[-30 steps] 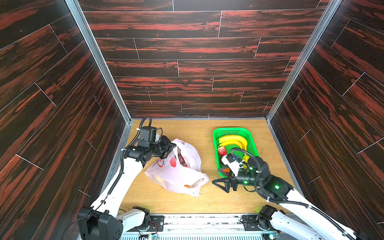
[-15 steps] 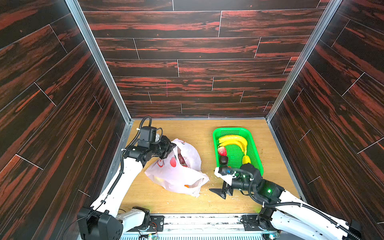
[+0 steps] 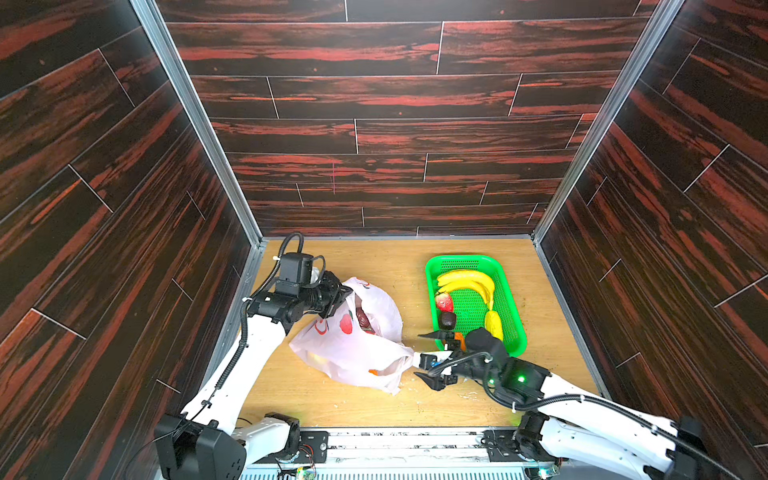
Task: Place the fake fruits into the plastic bag and tie a complex knot
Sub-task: 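Grasp the bag rim with the right gripper beside the left gripper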
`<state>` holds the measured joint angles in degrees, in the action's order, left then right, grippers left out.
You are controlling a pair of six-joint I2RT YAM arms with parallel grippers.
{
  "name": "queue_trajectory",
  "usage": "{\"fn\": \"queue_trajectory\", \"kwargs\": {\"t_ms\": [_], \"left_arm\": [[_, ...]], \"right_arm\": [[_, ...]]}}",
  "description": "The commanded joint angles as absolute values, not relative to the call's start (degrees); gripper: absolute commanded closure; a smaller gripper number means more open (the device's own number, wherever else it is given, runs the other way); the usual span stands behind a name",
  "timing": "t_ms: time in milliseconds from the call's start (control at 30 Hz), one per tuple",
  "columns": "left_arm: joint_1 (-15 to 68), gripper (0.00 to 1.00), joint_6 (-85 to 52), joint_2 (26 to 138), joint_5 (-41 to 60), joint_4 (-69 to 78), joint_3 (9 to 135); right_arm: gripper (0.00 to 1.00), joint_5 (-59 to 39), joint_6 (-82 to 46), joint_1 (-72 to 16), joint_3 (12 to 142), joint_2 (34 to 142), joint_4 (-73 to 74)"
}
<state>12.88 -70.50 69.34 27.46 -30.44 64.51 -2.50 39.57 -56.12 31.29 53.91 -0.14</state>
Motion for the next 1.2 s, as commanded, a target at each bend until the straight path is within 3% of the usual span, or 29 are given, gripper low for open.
{"fn": "queue_trajectory", "kwargs": {"t_ms": [0, 333, 567, 833, 900, 1000, 1167], "left_arm": [[13.1, 1.00, -70.0, 69.3, 27.3, -31.6, 65.8], [13.1, 1.00, -70.1, 69.5, 27.4, -31.6, 66.0], [13.1, 1.00, -70.0, 69.6, 27.3, -31.8, 66.0], [13.1, 1.00, -69.7, 69.9, 27.2, -31.8, 66.2], [13.1, 1.00, -69.6, 69.8, 27.1, -31.9, 66.2], [13.1, 1.00, -69.6, 69.7, 27.1, -31.9, 66.1], [13.1, 1.00, -69.5, 69.5, 27.2, -31.8, 65.9]], "right_arm": [[0.12, -3.0, 42.5, -57.3, 33.3, 55.0, 2.8], [0.30, -4.4, 42.7, -58.7, 36.5, 57.3, 1.4], [0.58, -5.0, 42.6, -58.7, 39.1, 57.9, -0.6], [1.00, -6.6, 41.1, -58.7, 43.7, 57.2, -4.9], [1.00, -6.7, 40.6, -58.7, 44.4, 57.2, -6.4], [0.71, -6.2, 39.6, -58.7, 43.9, 56.2, -7.3], [0.44, -3.5, 40.0, -58.7, 40.7, 51.1, -8.3]]}}
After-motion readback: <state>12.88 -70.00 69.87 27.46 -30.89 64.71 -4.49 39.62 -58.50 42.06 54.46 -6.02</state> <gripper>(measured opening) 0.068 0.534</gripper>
